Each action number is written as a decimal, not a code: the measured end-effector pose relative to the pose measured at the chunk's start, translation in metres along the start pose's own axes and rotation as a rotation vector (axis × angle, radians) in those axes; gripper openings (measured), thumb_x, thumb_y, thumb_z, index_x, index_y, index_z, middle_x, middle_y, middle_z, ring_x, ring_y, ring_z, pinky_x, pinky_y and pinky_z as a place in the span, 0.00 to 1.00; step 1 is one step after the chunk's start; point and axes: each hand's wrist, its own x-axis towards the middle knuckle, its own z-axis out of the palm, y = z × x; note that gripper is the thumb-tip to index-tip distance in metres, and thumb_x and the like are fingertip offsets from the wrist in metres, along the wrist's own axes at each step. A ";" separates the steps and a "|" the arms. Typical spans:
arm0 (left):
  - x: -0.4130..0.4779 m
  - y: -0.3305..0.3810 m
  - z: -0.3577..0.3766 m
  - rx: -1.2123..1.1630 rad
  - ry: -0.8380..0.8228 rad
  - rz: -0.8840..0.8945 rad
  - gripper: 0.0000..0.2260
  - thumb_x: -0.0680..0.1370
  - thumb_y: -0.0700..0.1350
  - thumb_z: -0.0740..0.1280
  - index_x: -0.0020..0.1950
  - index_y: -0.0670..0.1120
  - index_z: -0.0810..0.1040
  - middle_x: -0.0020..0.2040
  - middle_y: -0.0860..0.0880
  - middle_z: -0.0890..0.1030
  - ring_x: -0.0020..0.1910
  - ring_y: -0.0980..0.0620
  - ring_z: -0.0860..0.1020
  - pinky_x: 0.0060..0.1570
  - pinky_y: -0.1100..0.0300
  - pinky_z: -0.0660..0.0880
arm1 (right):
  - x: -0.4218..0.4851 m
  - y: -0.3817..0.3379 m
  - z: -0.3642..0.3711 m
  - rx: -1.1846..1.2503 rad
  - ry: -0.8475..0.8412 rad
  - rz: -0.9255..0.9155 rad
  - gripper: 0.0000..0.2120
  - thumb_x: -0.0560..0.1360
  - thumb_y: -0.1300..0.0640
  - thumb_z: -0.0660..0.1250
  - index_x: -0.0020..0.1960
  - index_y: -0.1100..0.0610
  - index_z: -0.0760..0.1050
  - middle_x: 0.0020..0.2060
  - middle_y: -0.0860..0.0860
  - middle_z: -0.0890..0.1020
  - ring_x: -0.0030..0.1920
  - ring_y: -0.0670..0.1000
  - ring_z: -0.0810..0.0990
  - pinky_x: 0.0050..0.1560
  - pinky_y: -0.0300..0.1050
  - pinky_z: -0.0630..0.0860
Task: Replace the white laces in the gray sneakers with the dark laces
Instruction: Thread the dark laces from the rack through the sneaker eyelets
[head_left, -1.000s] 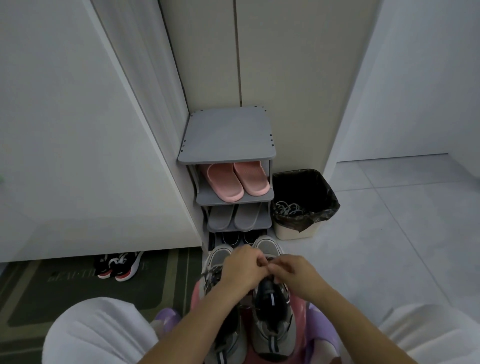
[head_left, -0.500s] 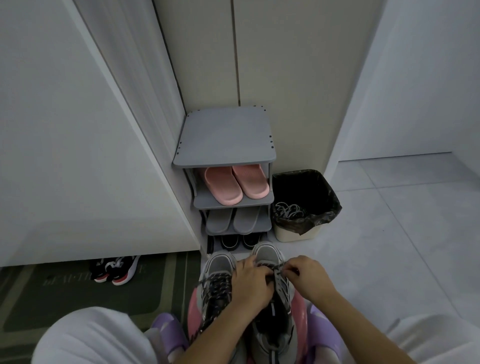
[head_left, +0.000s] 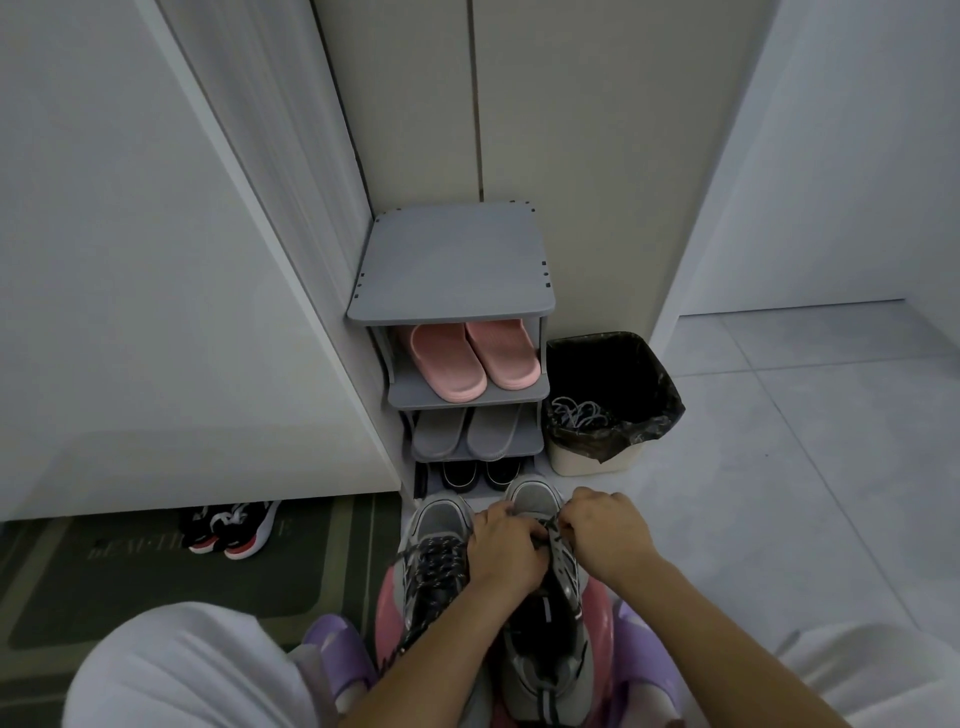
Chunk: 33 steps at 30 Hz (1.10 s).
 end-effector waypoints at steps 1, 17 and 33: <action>0.000 0.000 0.000 0.002 0.003 0.000 0.12 0.77 0.50 0.63 0.60 0.55 0.79 0.73 0.49 0.62 0.72 0.46 0.59 0.70 0.53 0.59 | 0.001 -0.001 0.001 -0.024 -0.005 -0.008 0.13 0.77 0.60 0.56 0.56 0.55 0.76 0.55 0.54 0.76 0.54 0.55 0.77 0.53 0.46 0.69; 0.014 0.002 -0.006 -0.002 -0.010 -0.056 0.06 0.75 0.46 0.65 0.46 0.52 0.83 0.65 0.49 0.66 0.58 0.49 0.74 0.59 0.50 0.73 | -0.047 -0.036 0.010 0.793 0.007 0.379 0.13 0.70 0.48 0.67 0.49 0.56 0.74 0.43 0.51 0.75 0.41 0.49 0.74 0.40 0.41 0.71; 0.002 -0.022 -0.051 0.120 0.104 0.002 0.05 0.76 0.46 0.66 0.42 0.51 0.80 0.62 0.51 0.71 0.60 0.48 0.69 0.60 0.50 0.71 | -0.050 -0.052 0.032 0.904 0.206 0.645 0.07 0.75 0.63 0.60 0.44 0.63 0.77 0.39 0.57 0.78 0.36 0.54 0.72 0.37 0.41 0.66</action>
